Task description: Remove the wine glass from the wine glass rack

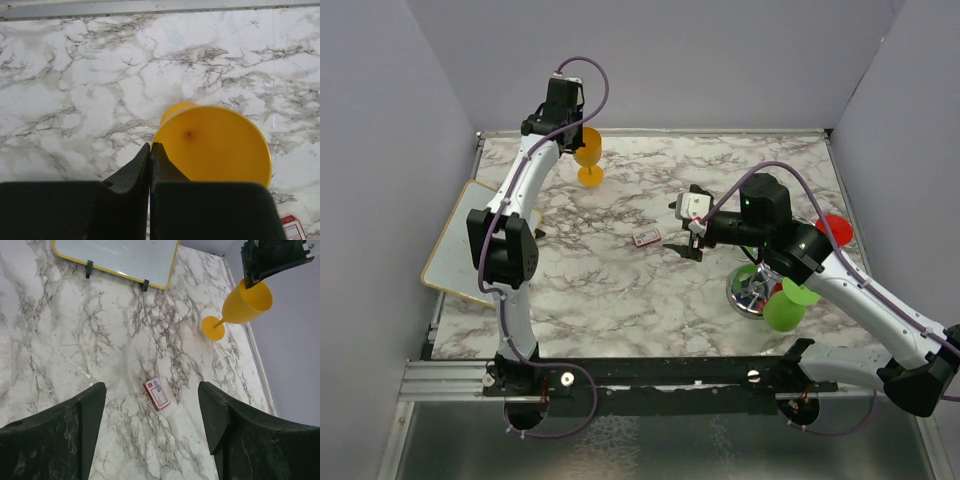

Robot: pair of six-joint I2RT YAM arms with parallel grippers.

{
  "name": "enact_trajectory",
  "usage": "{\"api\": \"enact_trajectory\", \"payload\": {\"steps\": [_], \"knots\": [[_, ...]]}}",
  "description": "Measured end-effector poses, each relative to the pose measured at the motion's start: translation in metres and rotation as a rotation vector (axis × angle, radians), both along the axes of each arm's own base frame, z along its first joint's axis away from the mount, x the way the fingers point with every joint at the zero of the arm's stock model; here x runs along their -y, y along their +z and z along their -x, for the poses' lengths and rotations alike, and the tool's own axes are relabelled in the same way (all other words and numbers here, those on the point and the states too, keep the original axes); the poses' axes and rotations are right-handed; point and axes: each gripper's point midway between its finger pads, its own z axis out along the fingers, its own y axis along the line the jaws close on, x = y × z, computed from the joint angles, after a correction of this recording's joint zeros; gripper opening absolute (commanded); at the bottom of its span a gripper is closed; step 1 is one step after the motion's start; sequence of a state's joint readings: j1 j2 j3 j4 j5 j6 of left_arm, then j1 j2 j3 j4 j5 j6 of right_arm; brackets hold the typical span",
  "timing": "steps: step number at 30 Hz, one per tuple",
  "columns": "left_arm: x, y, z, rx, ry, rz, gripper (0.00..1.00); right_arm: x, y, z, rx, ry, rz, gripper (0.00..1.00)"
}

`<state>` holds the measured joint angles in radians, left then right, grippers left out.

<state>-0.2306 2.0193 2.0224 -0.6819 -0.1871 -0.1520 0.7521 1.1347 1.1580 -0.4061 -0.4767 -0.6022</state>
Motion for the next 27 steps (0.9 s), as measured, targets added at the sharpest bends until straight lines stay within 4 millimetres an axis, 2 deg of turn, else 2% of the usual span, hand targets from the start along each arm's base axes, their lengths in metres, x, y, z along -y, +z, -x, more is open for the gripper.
{"api": "enact_trajectory", "payload": {"steps": [6, 13, 16, 19, 23, 27], "knots": [[-0.009, 0.003, -0.020, 0.025, 0.030, 0.021, 0.00, 0.004, 0.002, 0.001, -0.016, -0.023, -0.009, 0.75], [-0.016, -0.021, -0.038, -0.010, 0.055, 0.043, 0.00, 0.006, 0.001, 0.004, -0.042, -0.032, -0.011, 0.76], [-0.019, -0.036, -0.039, -0.042, 0.061, 0.039, 0.00, 0.008, 0.006, 0.006, -0.055, -0.046, -0.029, 0.95], [-0.021, -0.048, -0.039, -0.068, 0.060, 0.041, 0.01, 0.012, 0.011, 0.007, -0.087, -0.083, -0.056, 0.99], [-0.020, -0.051, -0.040, -0.073, 0.052, 0.046, 0.15, 0.019, 0.014, 0.004, -0.177, -0.187, -0.104, 1.00], [-0.017, -0.052, -0.039, -0.080, 0.032, 0.052, 0.37, 0.032, 0.016, 0.004, -0.316, -0.324, -0.135, 1.00]]}}
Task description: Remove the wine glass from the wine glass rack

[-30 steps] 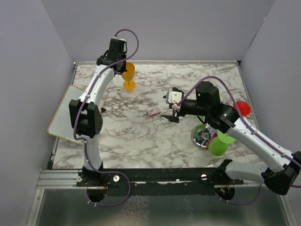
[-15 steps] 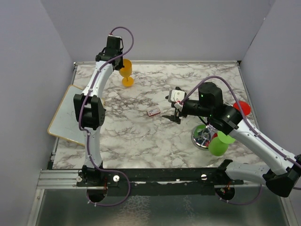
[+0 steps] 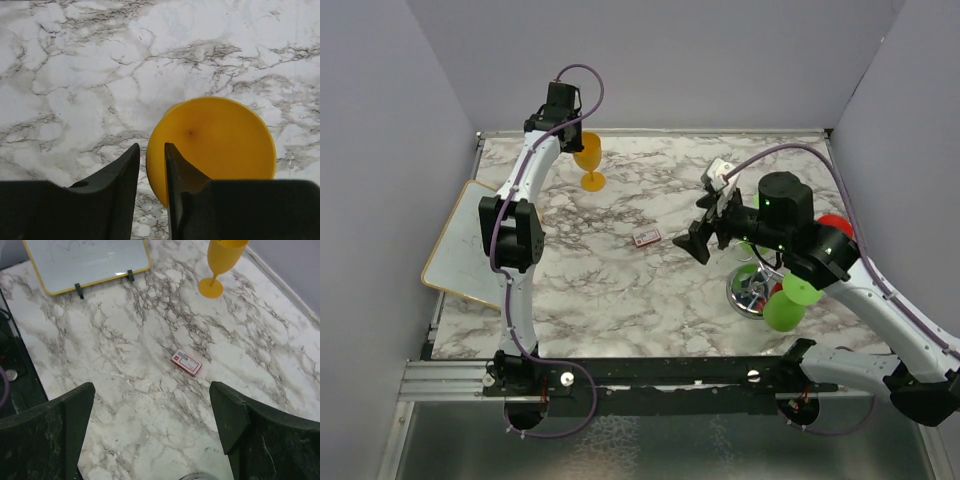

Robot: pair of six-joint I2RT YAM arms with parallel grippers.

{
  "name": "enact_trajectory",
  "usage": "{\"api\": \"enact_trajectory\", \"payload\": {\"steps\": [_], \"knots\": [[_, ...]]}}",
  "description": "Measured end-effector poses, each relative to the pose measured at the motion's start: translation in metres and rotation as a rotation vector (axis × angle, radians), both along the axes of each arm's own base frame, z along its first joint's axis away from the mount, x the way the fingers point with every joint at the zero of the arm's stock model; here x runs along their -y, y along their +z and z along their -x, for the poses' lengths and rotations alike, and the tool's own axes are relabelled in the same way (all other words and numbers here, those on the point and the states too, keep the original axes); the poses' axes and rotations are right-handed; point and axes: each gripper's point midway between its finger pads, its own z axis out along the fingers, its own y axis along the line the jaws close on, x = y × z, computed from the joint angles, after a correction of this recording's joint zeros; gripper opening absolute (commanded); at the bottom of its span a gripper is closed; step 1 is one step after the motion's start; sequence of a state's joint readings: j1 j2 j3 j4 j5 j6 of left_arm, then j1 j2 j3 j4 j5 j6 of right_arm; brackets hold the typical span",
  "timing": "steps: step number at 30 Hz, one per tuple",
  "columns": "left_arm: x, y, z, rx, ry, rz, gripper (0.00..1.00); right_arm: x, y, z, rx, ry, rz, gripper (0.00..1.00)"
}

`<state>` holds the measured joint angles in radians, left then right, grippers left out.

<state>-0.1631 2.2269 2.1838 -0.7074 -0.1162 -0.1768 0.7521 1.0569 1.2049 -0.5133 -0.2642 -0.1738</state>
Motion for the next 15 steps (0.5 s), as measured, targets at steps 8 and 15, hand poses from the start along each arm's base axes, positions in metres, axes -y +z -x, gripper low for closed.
{"api": "enact_trajectory", "payload": {"steps": [8, 15], "knots": [[-0.002, 0.000, 0.012, -0.020, -0.025, -0.019, 0.72, 0.030, 0.031, 0.013, -0.193, -0.201, -0.066, 1.00], [-0.010, 0.054, 0.039, 0.051, -0.024, -0.014, 0.81, 0.082, 0.034, 0.040, -0.208, -0.341, -0.076, 1.00]]}}
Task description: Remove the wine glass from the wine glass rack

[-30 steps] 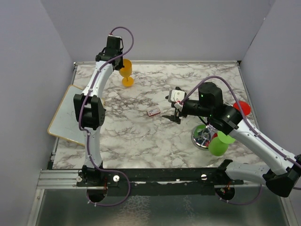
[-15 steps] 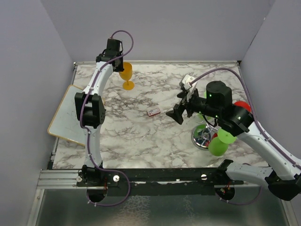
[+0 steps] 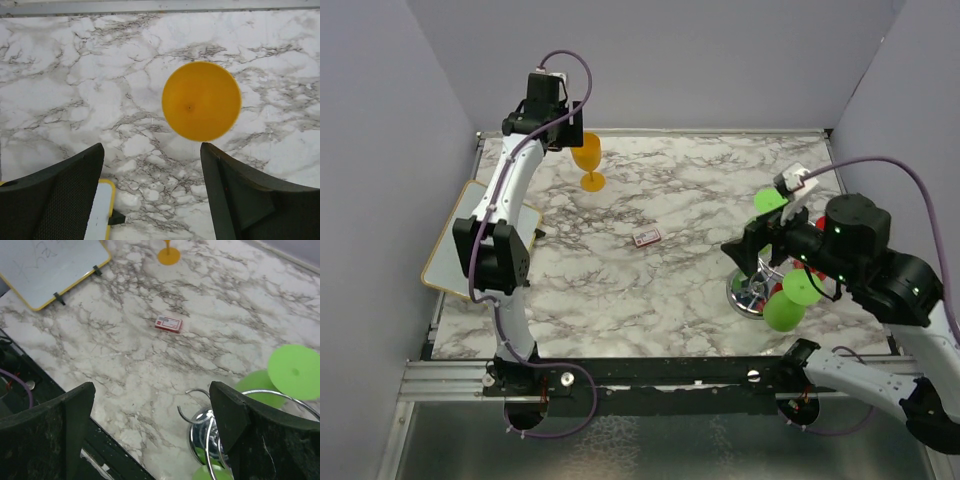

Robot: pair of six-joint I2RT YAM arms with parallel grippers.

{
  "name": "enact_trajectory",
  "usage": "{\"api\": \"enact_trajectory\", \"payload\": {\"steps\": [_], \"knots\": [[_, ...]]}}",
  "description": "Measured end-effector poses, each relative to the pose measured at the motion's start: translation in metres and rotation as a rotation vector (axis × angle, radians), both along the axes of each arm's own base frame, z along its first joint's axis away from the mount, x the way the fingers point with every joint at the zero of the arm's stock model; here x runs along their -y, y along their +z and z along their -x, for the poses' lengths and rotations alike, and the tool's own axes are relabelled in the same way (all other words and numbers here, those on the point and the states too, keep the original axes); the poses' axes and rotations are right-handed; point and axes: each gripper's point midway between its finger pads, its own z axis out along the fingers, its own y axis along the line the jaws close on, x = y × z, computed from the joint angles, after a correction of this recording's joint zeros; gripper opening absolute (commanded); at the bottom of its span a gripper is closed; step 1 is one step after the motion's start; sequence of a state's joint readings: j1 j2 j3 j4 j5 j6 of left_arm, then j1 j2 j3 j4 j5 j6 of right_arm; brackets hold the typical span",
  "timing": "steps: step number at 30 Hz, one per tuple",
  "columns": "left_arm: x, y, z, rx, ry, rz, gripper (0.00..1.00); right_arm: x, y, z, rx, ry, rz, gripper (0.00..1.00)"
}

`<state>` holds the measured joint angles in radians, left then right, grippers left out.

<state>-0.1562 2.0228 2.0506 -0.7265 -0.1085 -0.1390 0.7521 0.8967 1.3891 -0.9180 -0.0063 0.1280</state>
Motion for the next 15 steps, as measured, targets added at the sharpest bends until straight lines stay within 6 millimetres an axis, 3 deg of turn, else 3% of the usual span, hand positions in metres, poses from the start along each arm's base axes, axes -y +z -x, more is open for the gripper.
{"api": "enact_trajectory", "payload": {"steps": [6, 10, 15], "knots": [[0.013, 0.075, 0.048, 0.141, -0.059, 0.118, 0.83, 0.047, 0.019, 0.003, 0.086, -0.160, 0.038, 0.99], [0.039, 0.084, 0.096, 0.173, -0.153, 0.240, 0.83, 0.058, 0.022, -0.021, 0.120, -0.260, 0.134, 0.96], [0.098, 0.066, 0.163, 0.170, -0.348, 0.368, 0.83, 0.056, -0.007, -0.059, 0.088, -0.347, 0.342, 0.86]]}}
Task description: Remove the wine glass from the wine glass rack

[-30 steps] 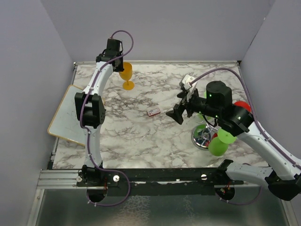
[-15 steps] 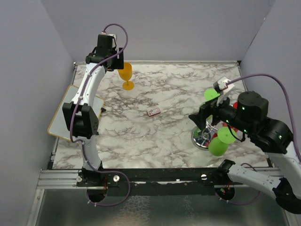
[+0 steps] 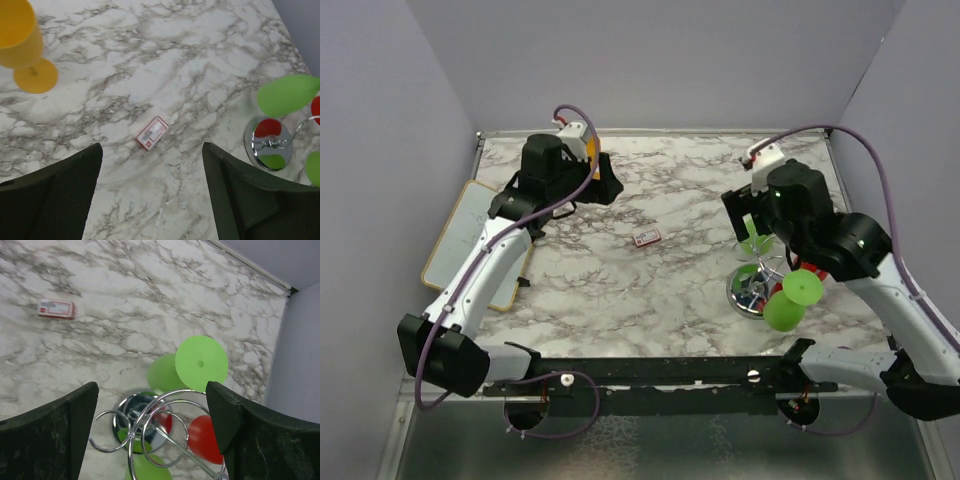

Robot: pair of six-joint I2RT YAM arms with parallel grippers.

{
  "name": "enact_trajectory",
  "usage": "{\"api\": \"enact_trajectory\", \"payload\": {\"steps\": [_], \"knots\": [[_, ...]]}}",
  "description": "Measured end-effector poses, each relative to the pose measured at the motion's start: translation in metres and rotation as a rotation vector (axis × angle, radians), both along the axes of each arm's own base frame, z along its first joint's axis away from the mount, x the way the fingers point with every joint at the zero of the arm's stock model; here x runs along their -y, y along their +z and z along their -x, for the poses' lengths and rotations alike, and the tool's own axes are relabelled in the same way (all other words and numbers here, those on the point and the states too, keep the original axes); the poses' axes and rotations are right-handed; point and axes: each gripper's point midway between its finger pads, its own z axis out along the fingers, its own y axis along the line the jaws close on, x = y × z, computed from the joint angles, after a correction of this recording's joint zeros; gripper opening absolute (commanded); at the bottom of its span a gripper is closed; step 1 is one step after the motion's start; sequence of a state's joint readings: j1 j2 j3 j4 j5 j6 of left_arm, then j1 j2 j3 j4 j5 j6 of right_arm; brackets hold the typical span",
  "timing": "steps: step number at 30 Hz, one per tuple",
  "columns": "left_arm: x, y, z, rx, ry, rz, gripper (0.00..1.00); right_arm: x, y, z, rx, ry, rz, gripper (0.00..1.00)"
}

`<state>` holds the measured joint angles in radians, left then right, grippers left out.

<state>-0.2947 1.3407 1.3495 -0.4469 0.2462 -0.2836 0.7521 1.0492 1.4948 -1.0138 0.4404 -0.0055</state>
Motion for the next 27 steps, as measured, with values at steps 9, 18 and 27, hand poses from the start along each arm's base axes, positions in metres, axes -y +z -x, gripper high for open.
{"api": "enact_trajectory", "payload": {"steps": [9, 18, 27], "knots": [[0.042, -0.026, 0.041, 0.067, -0.151, 0.051, 0.82, 0.005, -0.055, -0.043, -0.106, -0.152, 0.308, 0.74], [0.057, -0.067, 0.060, 0.054, -0.223, -0.006, 0.82, 0.015, -0.065, -0.055, -0.106, -0.252, 0.411, 0.65], [0.060, -0.066, 0.059, 0.079, -0.228, -0.019, 0.82, 0.024, -0.083, -0.056, -0.147, -0.324, 0.493, 0.56]]}}
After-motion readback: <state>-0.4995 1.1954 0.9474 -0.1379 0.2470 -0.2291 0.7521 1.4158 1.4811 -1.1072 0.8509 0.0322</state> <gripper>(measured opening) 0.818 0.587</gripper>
